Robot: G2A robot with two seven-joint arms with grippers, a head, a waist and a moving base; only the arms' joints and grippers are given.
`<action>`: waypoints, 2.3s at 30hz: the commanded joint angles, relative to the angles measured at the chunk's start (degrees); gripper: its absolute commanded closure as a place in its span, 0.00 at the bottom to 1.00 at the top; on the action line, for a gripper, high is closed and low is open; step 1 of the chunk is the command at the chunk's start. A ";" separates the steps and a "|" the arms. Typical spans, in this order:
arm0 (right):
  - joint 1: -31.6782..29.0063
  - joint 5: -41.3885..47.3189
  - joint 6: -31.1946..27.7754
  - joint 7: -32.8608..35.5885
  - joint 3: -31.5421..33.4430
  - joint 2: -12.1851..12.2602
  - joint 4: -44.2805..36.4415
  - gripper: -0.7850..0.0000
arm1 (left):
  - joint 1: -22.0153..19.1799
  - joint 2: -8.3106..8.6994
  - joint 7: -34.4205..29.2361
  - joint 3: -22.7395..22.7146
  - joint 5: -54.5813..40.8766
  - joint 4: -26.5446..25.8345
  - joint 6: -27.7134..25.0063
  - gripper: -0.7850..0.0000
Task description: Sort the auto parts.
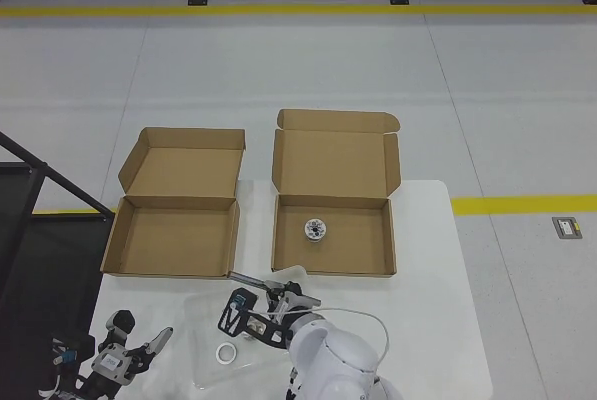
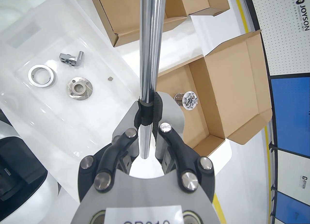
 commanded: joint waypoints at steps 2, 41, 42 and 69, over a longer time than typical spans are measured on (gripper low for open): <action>-0.50 -0.59 1.33 -0.55 0.65 0.06 1.30 1.00 | 0.00 0.00 0.00 0.00 0.00 0.00 0.00 0.00; 34.80 15.65 -4.57 -9.11 21.31 0.13 60.04 1.00 | 0.00 0.00 0.00 0.00 0.00 0.00 0.00 0.00; 35.40 15.93 -4.69 -9.02 21.11 0.05 61.14 1.00 | 0.00 0.00 0.00 0.00 0.00 0.00 0.00 0.00; 36.69 17.85 -0.64 -12.27 18.44 -0.05 63.75 0.34 | 0.09 0.04 1.33 -0.67 1.88 -0.86 -0.40 0.00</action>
